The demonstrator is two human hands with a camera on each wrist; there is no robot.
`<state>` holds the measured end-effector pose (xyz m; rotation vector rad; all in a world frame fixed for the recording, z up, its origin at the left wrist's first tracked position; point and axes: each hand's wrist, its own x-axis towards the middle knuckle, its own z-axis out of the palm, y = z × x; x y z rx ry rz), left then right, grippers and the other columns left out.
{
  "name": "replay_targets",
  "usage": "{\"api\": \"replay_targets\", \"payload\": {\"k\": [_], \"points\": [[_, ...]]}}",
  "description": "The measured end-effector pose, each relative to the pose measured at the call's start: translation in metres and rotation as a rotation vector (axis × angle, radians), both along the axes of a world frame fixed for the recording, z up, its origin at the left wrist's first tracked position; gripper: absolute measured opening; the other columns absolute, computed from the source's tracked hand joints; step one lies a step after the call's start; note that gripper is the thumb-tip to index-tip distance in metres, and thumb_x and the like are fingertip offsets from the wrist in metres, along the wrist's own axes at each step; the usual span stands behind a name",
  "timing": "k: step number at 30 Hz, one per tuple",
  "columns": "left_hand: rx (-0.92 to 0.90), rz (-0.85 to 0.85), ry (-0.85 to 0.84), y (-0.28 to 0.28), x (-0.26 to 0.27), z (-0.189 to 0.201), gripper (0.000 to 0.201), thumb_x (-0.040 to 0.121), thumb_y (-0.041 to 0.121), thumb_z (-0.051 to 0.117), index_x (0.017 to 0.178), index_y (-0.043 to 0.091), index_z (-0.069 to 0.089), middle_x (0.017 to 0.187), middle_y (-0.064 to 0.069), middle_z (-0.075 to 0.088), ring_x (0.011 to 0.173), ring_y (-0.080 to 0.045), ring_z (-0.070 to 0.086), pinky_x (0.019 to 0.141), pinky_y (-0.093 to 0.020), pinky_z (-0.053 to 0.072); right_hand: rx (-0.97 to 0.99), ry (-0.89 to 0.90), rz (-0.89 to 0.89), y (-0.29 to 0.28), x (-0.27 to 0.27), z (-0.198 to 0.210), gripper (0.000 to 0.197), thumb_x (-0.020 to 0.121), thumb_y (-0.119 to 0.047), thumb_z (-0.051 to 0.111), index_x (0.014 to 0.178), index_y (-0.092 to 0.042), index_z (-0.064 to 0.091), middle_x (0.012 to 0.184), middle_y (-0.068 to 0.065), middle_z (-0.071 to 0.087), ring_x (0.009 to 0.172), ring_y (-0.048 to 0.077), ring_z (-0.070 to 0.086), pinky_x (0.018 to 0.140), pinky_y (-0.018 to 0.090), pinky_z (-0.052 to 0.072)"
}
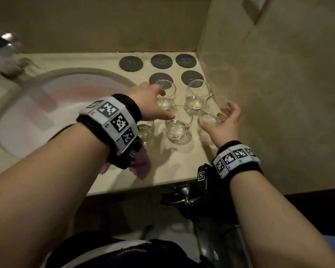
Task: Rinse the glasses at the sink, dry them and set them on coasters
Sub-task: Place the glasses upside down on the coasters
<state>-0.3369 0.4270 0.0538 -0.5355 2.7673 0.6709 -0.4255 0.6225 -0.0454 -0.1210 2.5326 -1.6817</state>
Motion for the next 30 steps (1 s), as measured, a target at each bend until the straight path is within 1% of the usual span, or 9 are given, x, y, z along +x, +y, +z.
{"api": "replay_targets", "payload": {"k": [6,10,13,16,19,21,24,28,30], "points": [[-0.051,-0.005,-0.064,-0.003,0.009,-0.018,0.086,0.070,0.051,0.074,0.142,0.030,0.033,0.142,-0.008,0.036,0.129,-0.028,0.037,0.103,-0.040,0.035,-0.030,-0.049,-0.009,0.000,-0.001,-0.028,0.091,0.069,-0.001,0.079,0.140,-0.018,0.025,0.134,0.002,0.043,0.117,0.013,0.046,0.098,0.025,0.038],[-0.073,-0.009,-0.118,0.000,0.013,-0.028,0.085,0.071,0.050,0.074,0.143,0.032,0.031,0.144,-0.007,0.036,0.132,-0.030,0.032,0.107,-0.042,0.032,-0.035,-0.052,-0.015,0.000,0.000,-0.036,0.089,0.069,0.001,0.078,0.139,-0.019,0.026,0.134,0.002,0.043,0.117,0.014,0.046,0.096,0.022,0.036],[-0.110,0.005,-0.133,-0.001,0.017,-0.034,0.084,0.072,0.048,0.074,0.143,0.031,0.032,0.144,-0.005,0.033,0.132,-0.029,0.029,0.108,-0.043,0.032,-0.025,-0.051,-0.006,0.000,-0.002,-0.037,0.091,0.068,0.001,0.078,0.140,-0.018,0.025,0.135,0.005,0.044,0.119,0.015,0.046,0.097,0.023,0.035],[-0.137,0.001,-0.148,-0.001,0.019,-0.041,0.081,0.073,0.042,0.074,0.141,0.031,0.032,0.140,-0.004,0.033,0.129,-0.028,0.030,0.105,-0.043,0.035,-0.022,-0.071,0.009,0.000,-0.001,-0.036,0.093,0.071,0.001,0.076,0.143,-0.020,0.021,0.142,0.007,0.039,0.127,0.017,0.042,0.098,0.022,0.032],[-0.202,-0.003,-0.139,-0.002,0.021,-0.045,0.070,0.076,0.035,0.069,0.138,0.032,0.035,0.132,-0.005,0.035,0.123,-0.028,0.035,0.099,-0.040,0.041,-0.005,-0.109,0.011,0.002,0.001,-0.034,0.098,0.074,0.005,0.069,0.148,-0.023,0.011,0.151,0.010,0.029,0.129,0.017,0.039,0.097,0.022,0.031],[-0.231,-0.014,-0.134,-0.003,0.021,-0.045,0.065,0.077,0.033,0.066,0.136,0.032,0.037,0.127,-0.006,0.038,0.117,-0.028,0.041,0.092,-0.037,0.043,0.019,-0.132,0.009,0.005,0.002,-0.031,0.102,0.074,0.009,0.064,0.149,-0.027,0.006,0.155,0.009,0.019,0.134,0.022,0.036,0.097,0.023,0.032],[-0.253,-0.060,-0.137,-0.007,0.019,-0.039,0.067,0.075,0.037,0.070,0.134,0.032,0.040,0.125,-0.005,0.043,0.110,-0.027,0.049,0.080,-0.034,0.044,0.116,-0.078,-0.015,0.009,0.006,-0.017,0.096,0.074,0.005,0.061,0.146,-0.031,0.010,0.156,0.004,0.014,0.138,0.025,0.028,0.105,0.031,0.030],[-0.177,-0.042,-0.098,-0.020,0.024,-0.024,0.068,0.073,0.040,0.074,0.133,0.032,0.042,0.126,-0.002,0.046,0.111,-0.024,0.051,0.080,-0.031,0.041,0.181,0.084,-0.085,0.004,0.014,0.021,0.087,0.075,0.001,0.056,0.145,-0.029,0.014,0.155,0.004,0.013,0.137,0.024,0.025,0.112,0.039,0.023],[-0.107,-0.018,-0.038,-0.028,0.028,-0.014,0.070,0.072,0.040,0.076,0.133,0.031,0.043,0.128,-0.002,0.047,0.113,-0.023,0.050,0.084,-0.030,0.041,0.181,0.145,-0.073,-0.006,0.018,0.046,0.086,0.075,-0.001,0.055,0.146,-0.028,0.015,0.153,0.005,0.014,0.131,0.019,0.028,0.110,0.040,0.024]]}}
